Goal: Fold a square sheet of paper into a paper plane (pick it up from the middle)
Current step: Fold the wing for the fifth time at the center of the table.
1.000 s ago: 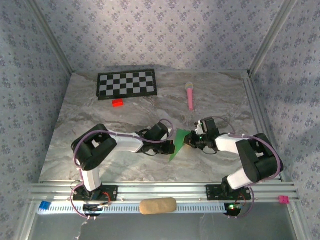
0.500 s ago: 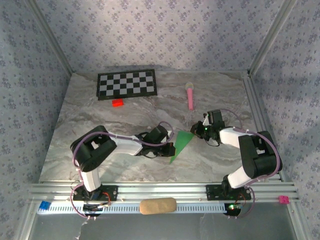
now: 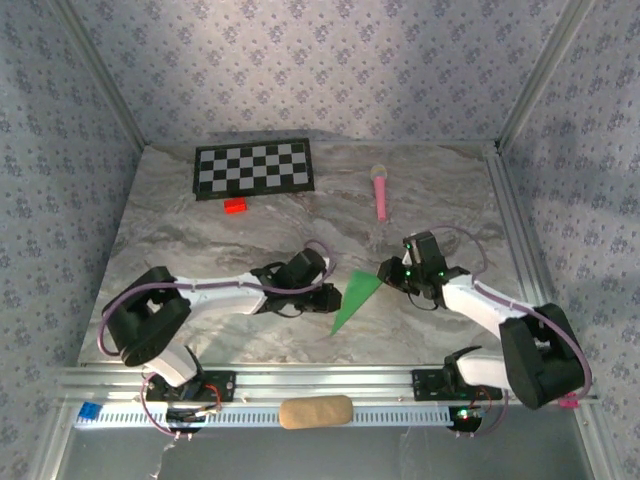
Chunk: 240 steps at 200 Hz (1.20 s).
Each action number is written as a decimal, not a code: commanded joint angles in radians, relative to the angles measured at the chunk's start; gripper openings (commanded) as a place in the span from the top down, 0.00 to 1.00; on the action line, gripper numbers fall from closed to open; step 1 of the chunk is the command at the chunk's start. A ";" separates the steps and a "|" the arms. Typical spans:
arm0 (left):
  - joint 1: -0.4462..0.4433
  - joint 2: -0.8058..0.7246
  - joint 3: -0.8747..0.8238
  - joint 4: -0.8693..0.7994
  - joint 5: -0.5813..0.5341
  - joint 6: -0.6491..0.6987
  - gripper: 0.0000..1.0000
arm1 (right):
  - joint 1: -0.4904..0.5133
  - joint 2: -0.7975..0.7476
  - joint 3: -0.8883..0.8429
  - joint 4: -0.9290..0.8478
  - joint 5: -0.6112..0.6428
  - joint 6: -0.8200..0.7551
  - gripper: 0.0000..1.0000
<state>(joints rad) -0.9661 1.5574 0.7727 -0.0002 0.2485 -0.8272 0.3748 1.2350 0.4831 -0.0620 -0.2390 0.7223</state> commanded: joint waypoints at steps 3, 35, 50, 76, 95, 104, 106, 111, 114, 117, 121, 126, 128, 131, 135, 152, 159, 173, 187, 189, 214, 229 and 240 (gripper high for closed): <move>0.054 -0.024 -0.031 -0.044 0.003 0.013 0.76 | 0.007 -0.069 -0.036 -0.035 -0.008 0.030 0.65; 0.105 0.016 -0.032 0.014 0.110 -0.001 0.71 | 0.021 -0.084 -0.039 -0.025 -0.055 0.042 0.63; 0.106 0.051 -0.012 0.015 0.143 0.003 0.69 | 0.028 -0.067 -0.034 -0.021 -0.076 0.044 0.65; 0.104 0.118 0.032 -0.011 0.176 0.007 0.69 | 0.044 -0.019 -0.024 0.010 -0.107 0.059 0.69; 0.104 0.149 0.040 -0.008 0.189 0.003 0.71 | 0.057 0.018 -0.016 0.029 -0.118 0.065 0.70; 0.104 0.158 0.045 -0.005 0.202 0.003 0.72 | 0.065 0.032 -0.011 0.040 -0.125 0.067 0.70; 0.104 0.159 0.046 -0.004 0.203 0.002 0.72 | 0.067 0.038 -0.010 0.042 -0.127 0.067 0.70; 0.103 0.163 0.048 -0.001 0.208 0.003 0.73 | 0.070 0.044 -0.009 0.049 -0.133 0.067 0.71; 0.104 0.165 0.049 0.000 0.208 0.003 0.73 | 0.071 0.049 -0.007 0.054 -0.137 0.068 0.71; 0.103 0.165 0.049 0.001 0.212 0.004 0.74 | 0.073 0.055 -0.006 0.058 -0.139 0.069 0.71; 0.103 0.167 0.050 0.004 0.216 0.004 0.74 | 0.075 0.059 -0.004 0.062 -0.141 0.070 0.72; 0.102 0.171 0.051 0.008 0.220 0.006 0.74 | 0.078 0.066 -0.003 0.063 -0.140 0.070 0.72; 0.102 0.172 0.051 0.009 0.224 0.005 0.74 | 0.079 0.068 -0.004 0.063 -0.139 0.071 0.72; 0.102 0.174 0.055 0.009 0.228 0.007 0.75 | 0.081 0.073 -0.002 0.064 -0.138 0.072 0.73; 0.102 0.178 0.057 0.009 0.233 0.009 0.75 | 0.081 0.079 0.000 0.062 -0.138 0.072 0.73; 0.100 0.195 0.071 0.009 0.253 0.019 0.76 | 0.082 0.104 0.004 0.060 -0.135 0.077 0.73; 0.098 0.200 0.078 0.006 0.256 0.023 0.76 | 0.081 0.113 0.004 0.060 -0.132 0.079 0.73; 0.094 0.215 0.088 0.006 0.263 0.025 0.78 | 0.082 0.126 0.005 0.066 -0.135 0.079 0.73; 0.090 0.225 0.097 0.011 0.269 0.022 0.80 | 0.081 0.136 0.011 0.067 -0.138 0.074 0.74; 0.089 0.225 0.097 0.013 0.268 0.022 0.80 | 0.081 0.136 0.011 0.066 -0.138 0.073 0.74; 0.078 0.229 0.103 0.025 0.272 0.021 0.80 | 0.082 0.147 0.014 0.066 -0.140 0.070 0.74; 0.075 0.235 0.101 0.030 0.272 0.021 0.80 | 0.083 0.149 0.012 0.069 -0.140 0.070 0.74; 0.074 0.239 0.101 0.038 0.276 0.019 0.80 | 0.083 0.152 0.009 0.071 -0.141 0.070 0.74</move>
<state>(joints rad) -0.8661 1.7645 0.8436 0.0025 0.4801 -0.8204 0.4526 1.3731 0.4778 0.0078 -0.3679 0.7856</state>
